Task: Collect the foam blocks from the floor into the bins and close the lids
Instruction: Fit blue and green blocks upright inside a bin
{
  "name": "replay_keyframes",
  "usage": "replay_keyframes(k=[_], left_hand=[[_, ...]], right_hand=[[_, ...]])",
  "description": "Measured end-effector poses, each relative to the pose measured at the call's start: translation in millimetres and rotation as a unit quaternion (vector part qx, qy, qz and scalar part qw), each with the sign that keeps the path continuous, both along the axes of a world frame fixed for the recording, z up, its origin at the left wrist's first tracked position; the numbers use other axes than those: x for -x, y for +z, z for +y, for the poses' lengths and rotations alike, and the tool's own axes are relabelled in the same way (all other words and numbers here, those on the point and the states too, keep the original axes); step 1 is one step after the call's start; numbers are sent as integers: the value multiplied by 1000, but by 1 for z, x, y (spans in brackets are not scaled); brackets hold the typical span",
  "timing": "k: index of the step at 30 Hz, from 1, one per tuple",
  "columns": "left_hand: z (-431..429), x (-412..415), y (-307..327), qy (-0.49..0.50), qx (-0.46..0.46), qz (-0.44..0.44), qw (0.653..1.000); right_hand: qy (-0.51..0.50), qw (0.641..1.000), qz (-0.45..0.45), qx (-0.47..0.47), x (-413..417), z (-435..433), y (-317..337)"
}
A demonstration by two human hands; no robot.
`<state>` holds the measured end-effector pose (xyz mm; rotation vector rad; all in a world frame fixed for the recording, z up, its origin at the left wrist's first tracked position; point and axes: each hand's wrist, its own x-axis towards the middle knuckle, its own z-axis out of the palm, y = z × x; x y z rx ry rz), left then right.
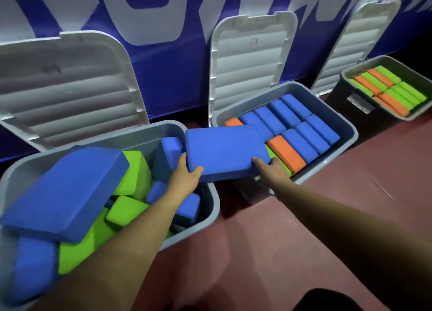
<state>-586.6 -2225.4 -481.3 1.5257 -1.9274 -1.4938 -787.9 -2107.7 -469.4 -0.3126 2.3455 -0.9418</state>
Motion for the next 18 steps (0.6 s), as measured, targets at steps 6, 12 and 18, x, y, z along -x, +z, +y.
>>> replay_keyframes(k=[6, 12, 18], left_hand=[[-9, -21, 7, -31, 61, -59, 996], [-54, -125, 62, 11, 260, -64, 963], [-80, -240, 74, 104, 291, -157, 938]], right_hand=[[138, 963, 222, -68, -14, -7, 32], [314, 898, 307, 22, -111, -58, 88], [450, 856, 251, 51, -234, -102, 93]])
